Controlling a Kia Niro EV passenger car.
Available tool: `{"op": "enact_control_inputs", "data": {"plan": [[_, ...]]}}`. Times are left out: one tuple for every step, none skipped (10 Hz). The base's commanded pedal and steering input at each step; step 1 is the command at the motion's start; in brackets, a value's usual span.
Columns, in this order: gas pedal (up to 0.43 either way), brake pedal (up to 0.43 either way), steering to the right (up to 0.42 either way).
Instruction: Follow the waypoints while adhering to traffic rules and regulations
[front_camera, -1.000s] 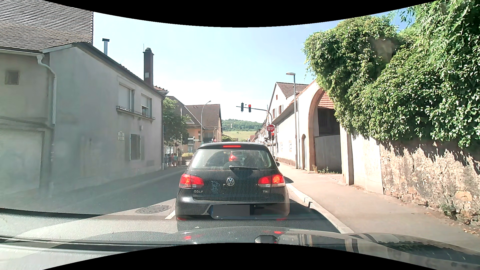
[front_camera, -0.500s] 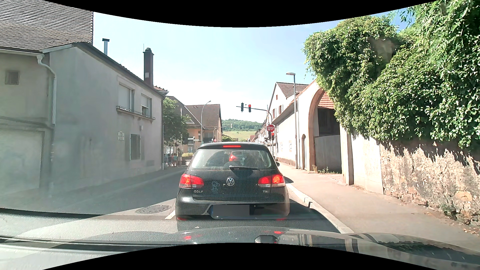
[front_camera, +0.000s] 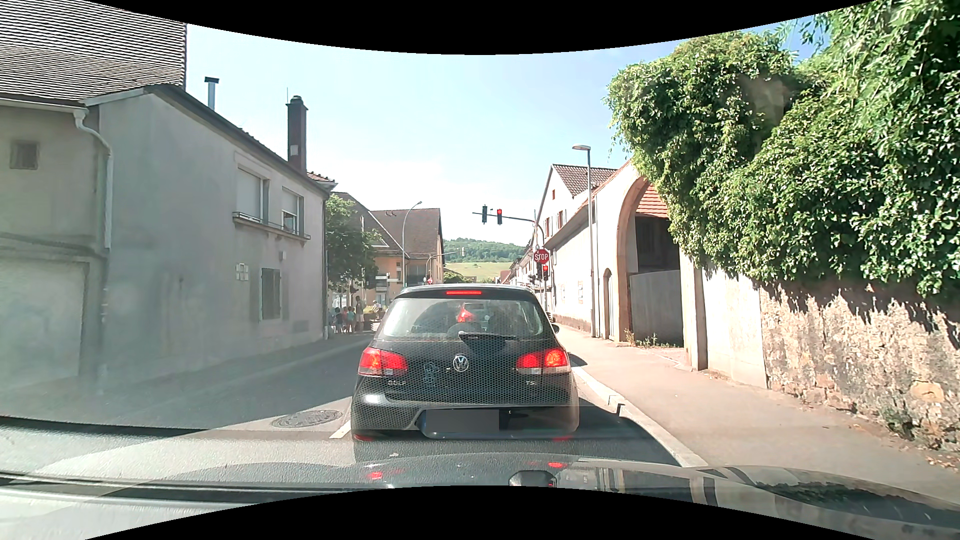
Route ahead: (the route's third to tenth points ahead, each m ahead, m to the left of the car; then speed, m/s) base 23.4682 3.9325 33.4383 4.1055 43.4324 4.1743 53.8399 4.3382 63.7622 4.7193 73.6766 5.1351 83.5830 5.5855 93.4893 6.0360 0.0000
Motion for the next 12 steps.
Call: {"op": "enact_control_inputs", "data": {"plan": [[0.000,0.268,0.003],[0.000,0.268,0.003],[0.000,0.268,0.003],[0.000,0.268,0.003],[0.000,0.262,0.003],[0.000,0.268,0.003],[0.000,0.268,0.003],[0.000,0.268,0.003],[0.000,0.268,0.003],[0.000,0.268,0.003],[0.000,0.268,0.003],[0.000,0.268,0.003]]}}
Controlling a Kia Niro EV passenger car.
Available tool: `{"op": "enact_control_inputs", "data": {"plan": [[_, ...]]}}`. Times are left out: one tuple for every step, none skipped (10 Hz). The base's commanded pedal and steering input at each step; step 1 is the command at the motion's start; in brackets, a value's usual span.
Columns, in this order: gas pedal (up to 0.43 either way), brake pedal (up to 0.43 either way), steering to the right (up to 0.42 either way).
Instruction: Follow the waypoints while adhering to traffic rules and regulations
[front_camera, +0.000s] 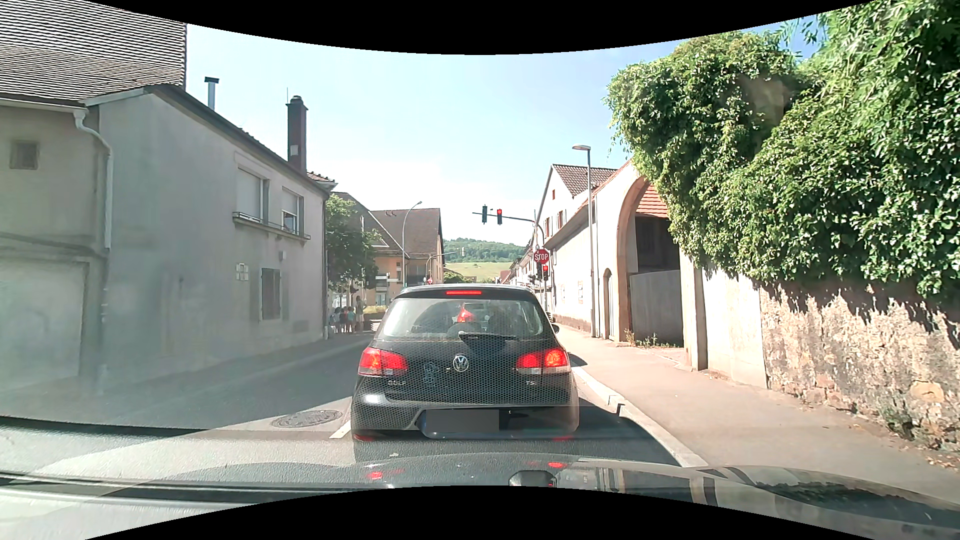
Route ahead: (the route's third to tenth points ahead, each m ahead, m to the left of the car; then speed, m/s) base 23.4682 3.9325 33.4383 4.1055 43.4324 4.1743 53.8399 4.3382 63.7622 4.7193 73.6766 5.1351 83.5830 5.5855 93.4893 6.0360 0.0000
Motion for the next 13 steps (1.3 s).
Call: {"op": "enact_control_inputs", "data": {"plan": [[0.000,0.268,0.003],[0.000,0.268,0.003],[0.000,0.268,0.003],[0.000,0.268,0.003],[0.000,0.268,0.003],[0.000,0.268,0.003],[0.000,0.268,0.003],[0.000,0.268,0.003],[0.000,0.268,0.003],[0.000,0.268,0.003],[0.000,0.268,0.003],[0.000,0.268,0.003],[0.000,0.268,0.003]]}}
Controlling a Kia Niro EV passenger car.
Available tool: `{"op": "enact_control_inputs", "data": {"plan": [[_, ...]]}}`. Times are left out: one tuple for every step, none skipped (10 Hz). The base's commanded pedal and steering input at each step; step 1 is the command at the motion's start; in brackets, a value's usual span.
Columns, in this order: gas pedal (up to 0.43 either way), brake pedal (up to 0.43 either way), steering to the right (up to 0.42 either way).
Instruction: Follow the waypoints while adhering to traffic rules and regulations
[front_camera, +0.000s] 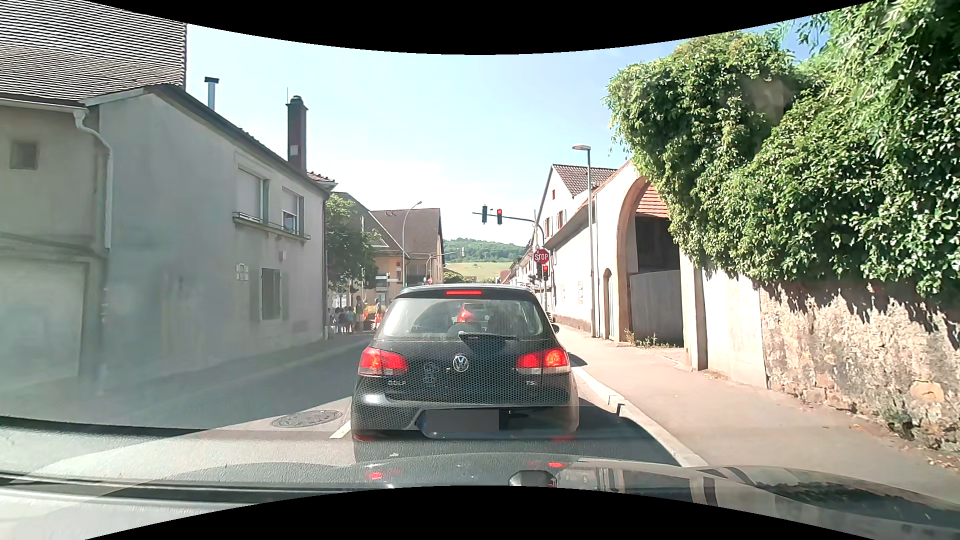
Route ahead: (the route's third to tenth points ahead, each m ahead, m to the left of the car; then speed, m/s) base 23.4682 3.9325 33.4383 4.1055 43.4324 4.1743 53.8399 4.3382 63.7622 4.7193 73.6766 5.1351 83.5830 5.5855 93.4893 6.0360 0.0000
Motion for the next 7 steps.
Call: {"op": "enact_control_inputs", "data": {"plan": [[0.000,0.268,0.003],[0.000,0.268,0.003],[0.000,0.268,0.003],[0.000,0.268,0.003],[0.000,0.268,0.003],[0.000,0.268,0.003],[0.000,0.262,0.003]]}}
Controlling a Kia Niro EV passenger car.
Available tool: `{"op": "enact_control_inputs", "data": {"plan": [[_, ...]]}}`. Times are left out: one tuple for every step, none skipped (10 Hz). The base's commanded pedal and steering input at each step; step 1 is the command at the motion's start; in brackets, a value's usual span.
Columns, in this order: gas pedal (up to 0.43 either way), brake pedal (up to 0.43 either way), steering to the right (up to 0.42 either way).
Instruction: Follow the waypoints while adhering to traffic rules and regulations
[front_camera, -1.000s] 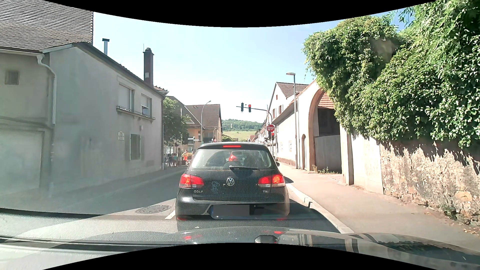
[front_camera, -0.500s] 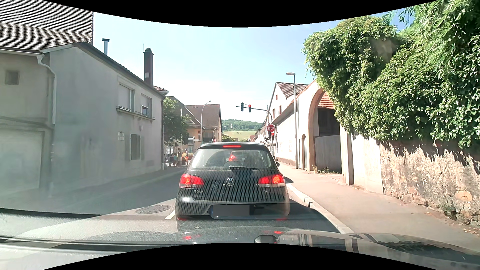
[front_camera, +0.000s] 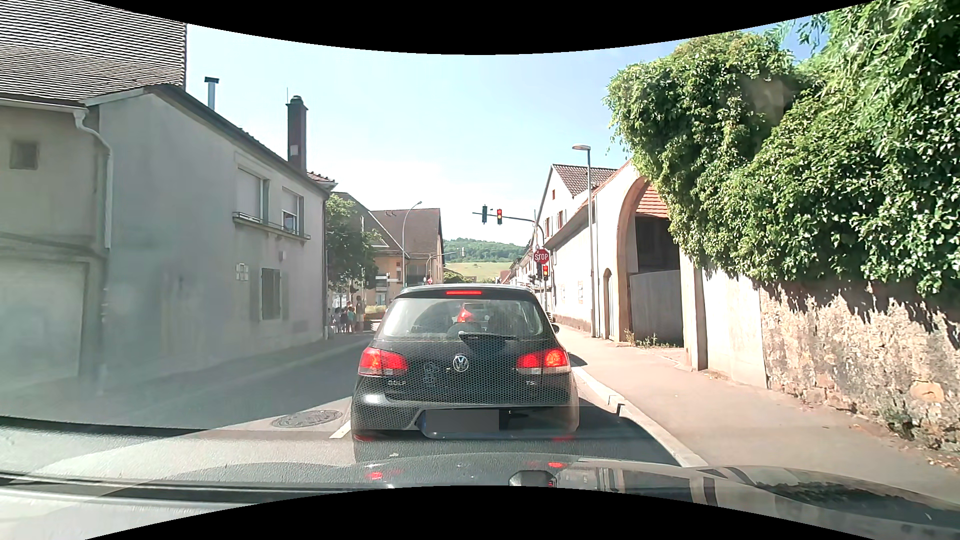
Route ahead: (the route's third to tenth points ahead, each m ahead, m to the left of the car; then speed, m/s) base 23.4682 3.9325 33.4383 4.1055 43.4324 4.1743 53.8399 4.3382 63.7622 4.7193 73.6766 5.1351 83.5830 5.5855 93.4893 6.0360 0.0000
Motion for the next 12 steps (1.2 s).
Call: {"op": "enact_control_inputs", "data": {"plan": [[0.000,0.262,0.003],[0.000,0.268,0.003],[0.000,0.268,0.003],[0.000,0.268,0.003],[0.000,0.268,0.003],[0.000,0.268,0.003],[0.000,0.268,0.003],[0.000,0.268,0.003],[0.000,0.268,0.003],[0.000,0.268,0.003],[0.000,0.268,0.003],[0.000,0.268,0.003]]}}
